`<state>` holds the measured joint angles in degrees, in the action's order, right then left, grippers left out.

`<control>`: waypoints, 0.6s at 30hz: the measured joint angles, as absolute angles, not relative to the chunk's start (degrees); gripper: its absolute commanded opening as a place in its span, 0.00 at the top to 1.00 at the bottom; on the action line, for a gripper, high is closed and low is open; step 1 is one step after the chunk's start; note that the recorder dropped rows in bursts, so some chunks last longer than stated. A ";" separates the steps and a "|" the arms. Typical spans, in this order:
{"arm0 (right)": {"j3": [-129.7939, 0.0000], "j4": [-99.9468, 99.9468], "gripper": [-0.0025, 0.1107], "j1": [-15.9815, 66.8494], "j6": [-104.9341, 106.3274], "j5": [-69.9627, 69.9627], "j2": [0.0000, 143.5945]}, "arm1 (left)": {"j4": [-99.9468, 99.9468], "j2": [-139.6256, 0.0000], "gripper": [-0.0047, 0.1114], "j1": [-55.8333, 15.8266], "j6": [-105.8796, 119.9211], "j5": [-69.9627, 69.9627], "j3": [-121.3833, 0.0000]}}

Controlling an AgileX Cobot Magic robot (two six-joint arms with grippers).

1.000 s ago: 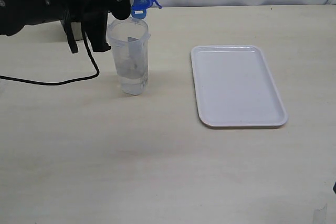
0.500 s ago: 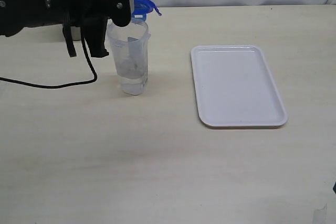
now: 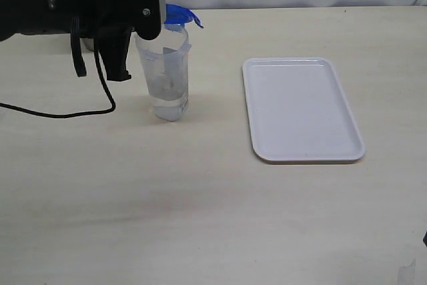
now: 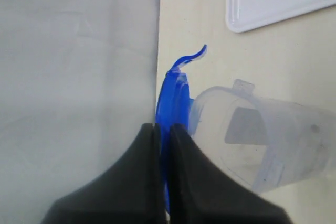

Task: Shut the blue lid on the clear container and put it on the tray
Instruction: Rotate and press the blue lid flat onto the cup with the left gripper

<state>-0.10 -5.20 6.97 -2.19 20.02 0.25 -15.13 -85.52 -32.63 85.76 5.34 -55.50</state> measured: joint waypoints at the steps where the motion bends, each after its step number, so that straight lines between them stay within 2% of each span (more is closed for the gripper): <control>1: -0.10 -5.20 0.94 6.97 -2.19 20.02 0.25 | -15.13 -85.52 0.96 -32.63 85.76 5.74 -55.50; 18: -0.10 -5.20 0.94 6.97 -2.19 20.02 0.25 | -15.13 -84.94 0.96 -32.63 85.88 13.47 -55.62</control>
